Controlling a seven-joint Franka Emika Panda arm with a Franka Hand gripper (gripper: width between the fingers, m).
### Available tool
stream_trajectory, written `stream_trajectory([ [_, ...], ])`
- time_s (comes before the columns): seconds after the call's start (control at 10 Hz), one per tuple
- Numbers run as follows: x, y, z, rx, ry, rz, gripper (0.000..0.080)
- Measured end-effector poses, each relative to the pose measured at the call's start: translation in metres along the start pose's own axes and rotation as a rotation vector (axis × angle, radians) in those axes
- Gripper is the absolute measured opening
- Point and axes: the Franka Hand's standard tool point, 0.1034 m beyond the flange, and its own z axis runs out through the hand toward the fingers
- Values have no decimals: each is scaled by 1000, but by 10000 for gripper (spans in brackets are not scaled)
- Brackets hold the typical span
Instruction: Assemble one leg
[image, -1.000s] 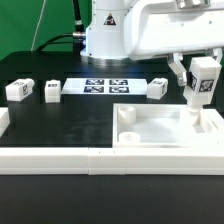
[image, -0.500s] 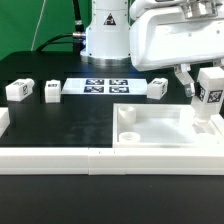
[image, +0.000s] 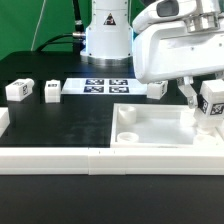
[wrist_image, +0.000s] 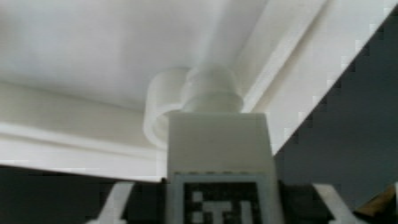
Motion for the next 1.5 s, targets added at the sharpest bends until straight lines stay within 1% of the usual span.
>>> stream_trajectory([
  [0.4, 0, -4, -2, 3, -2, 7, 288],
  [0.6, 0, -9, -13, 3, -4, 6, 288],
  [0.7, 2, -8, -16, 0, 2, 3, 288],
  [0.8, 5, -7, -17, -2, 7, -2, 288],
  [1.0, 10, -2, -15, -5, 14, -15, 288],
  [1.2, 16, 4, -9, -7, 23, -20, 288],
  [1.3, 16, 9, -4, -10, 23, -22, 288],
  [1.4, 13, 10, 0, -10, 20, -19, 288],
  [1.5, 14, 11, 0, -14, 34, -19, 288],
])
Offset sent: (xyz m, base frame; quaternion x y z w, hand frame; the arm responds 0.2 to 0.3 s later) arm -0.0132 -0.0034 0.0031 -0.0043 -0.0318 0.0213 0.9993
